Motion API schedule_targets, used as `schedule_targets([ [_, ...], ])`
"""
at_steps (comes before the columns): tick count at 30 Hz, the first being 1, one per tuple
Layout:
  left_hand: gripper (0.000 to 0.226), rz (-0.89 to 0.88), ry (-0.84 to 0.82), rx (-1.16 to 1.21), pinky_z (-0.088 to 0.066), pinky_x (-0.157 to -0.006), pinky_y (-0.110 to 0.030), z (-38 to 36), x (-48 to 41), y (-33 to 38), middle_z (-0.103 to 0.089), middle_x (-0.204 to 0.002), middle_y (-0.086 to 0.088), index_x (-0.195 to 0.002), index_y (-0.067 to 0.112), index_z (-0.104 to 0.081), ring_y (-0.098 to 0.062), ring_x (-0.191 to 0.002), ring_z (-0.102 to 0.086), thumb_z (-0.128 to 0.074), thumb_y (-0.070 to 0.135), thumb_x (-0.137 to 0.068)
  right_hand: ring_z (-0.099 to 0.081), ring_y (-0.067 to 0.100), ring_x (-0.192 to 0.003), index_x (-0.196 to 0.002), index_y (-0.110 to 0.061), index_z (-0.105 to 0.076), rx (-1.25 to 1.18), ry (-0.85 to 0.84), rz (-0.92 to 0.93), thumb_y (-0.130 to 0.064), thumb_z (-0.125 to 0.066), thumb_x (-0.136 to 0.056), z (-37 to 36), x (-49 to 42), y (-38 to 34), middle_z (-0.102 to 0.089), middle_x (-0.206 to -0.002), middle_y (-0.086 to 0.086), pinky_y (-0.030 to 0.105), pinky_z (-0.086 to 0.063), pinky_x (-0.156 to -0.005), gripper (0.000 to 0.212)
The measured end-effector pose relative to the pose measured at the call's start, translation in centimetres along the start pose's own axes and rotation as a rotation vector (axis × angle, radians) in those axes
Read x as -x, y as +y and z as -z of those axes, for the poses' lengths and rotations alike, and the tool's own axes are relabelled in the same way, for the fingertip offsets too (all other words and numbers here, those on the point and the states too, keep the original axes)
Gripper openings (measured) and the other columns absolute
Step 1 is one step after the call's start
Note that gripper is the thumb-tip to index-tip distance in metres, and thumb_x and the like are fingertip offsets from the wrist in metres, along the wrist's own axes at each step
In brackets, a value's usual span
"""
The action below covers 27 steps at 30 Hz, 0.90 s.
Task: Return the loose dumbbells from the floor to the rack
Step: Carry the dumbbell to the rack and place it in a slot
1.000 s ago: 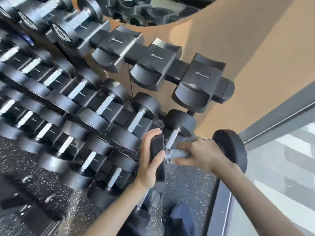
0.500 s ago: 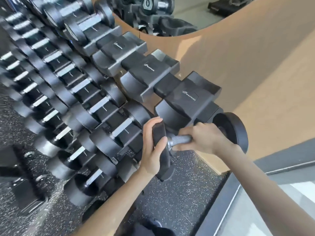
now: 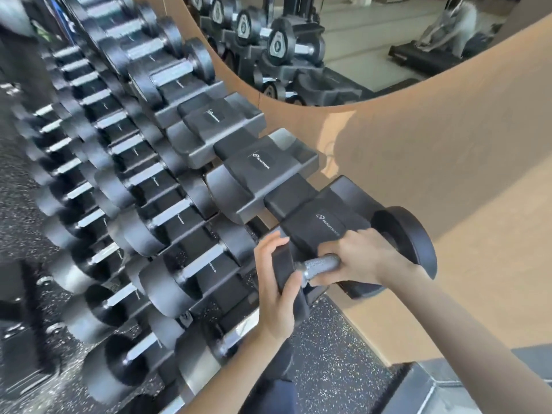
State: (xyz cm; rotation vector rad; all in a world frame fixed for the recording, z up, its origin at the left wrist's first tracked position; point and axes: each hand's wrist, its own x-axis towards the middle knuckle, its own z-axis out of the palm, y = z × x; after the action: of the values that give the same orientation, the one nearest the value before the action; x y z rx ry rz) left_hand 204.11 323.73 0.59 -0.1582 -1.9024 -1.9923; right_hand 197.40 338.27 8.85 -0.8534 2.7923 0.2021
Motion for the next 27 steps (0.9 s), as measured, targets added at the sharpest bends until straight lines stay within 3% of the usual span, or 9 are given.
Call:
schedule_targets([
  [2, 0.045, 0.003, 0.03, -0.01, -0.027, -0.108, -0.023, -0.5, -1.1, -0.8, -0.042, -0.134, -0.015, -0.125, 0.006, -0.044, -0.02, -0.131, -0.038, -0.044, 0.028, -0.086, -0.062, 0.027, -0.087, -0.097, -0.032, -0.056, 0.051, 0.006, 0.048, -0.08, -0.045, -0.069, 0.0, -1.4, 1.1, -0.062, -0.08, 0.0, 0.028, -0.034, -0.063, 0.057],
  [6, 0.041, 0.077, 0.124, 0.004, -0.029, -0.111, -0.031, -1.4, -1.7, -1.8, -0.046, -0.131, -0.009, -0.124, 0.015, -0.046, -0.021, -0.129, -0.041, -0.045, 0.031, -0.086, -0.063, 0.031, -0.091, -0.097, -0.031, -0.055, 0.115, 0.005, 0.154, -0.081, -0.041, -0.071, -0.3, -3.3, 2.5, -0.066, -0.09, 0.004, 0.029, -0.033, -0.063, 0.059],
  [11, 0.046, 0.114, 0.201, -0.001, -0.031, -0.109, -0.031, -3.0, -2.8, -1.8, -0.049, -0.128, -0.009, -0.124, 0.008, -0.046, -0.022, -0.127, -0.043, -0.047, 0.029, -0.084, -0.062, 0.03, -0.096, -0.1, -0.031, -0.054, 0.166, 0.011, 0.238, -0.081, -0.039, -0.072, 0.3, -4.9, 4.3, -0.066, -0.096, 0.004, 0.03, -0.032, -0.064, 0.059],
  [17, 0.046, 0.201, 0.32, -0.016, -0.028, -0.107, -0.025, -4.5, -3.6, -2.0, -0.049, -0.128, 0.0, -0.123, 0.02, -0.047, -0.012, -0.127, -0.041, -0.047, 0.036, -0.08, -0.061, 0.03, -0.088, -0.08, -0.028, -0.046, 0.092, -0.032, 0.353, -0.08, -0.04, -0.072, 0.4, -7.3, 6.2, -0.066, -0.083, 0.005, 0.032, -0.031, -0.063, 0.054],
  [21, 0.039, 0.198, 0.308, -0.068, -0.029, -0.109, -0.032, -3.7, -4.2, -2.7, -0.05, -0.127, 0.001, -0.121, 0.027, -0.048, -0.016, -0.128, -0.042, -0.047, 0.039, -0.085, -0.063, 0.029, -0.084, -0.081, -0.026, -0.047, 0.095, 0.065, 0.413, -0.082, -0.034, -0.073, -0.2, -8.2, 6.6, -0.067, -0.078, 0.004, 0.032, -0.032, -0.064, 0.058],
  [27, 0.045, 0.181, 0.317, -0.113, -0.034, -0.106, -0.034, -3.5, -5.0, -2.6, -0.055, -0.123, -0.008, -0.121, 0.009, -0.051, -0.021, -0.121, -0.049, -0.042, 0.039, -0.089, -0.065, 0.028, -0.075, -0.073, -0.024, -0.044, 0.129, 0.212, 0.453, -0.084, -0.022, -0.066, -1.0, -9.0, 7.0, -0.068, -0.072, 0.003, 0.029, -0.03, -0.059, 0.065],
])
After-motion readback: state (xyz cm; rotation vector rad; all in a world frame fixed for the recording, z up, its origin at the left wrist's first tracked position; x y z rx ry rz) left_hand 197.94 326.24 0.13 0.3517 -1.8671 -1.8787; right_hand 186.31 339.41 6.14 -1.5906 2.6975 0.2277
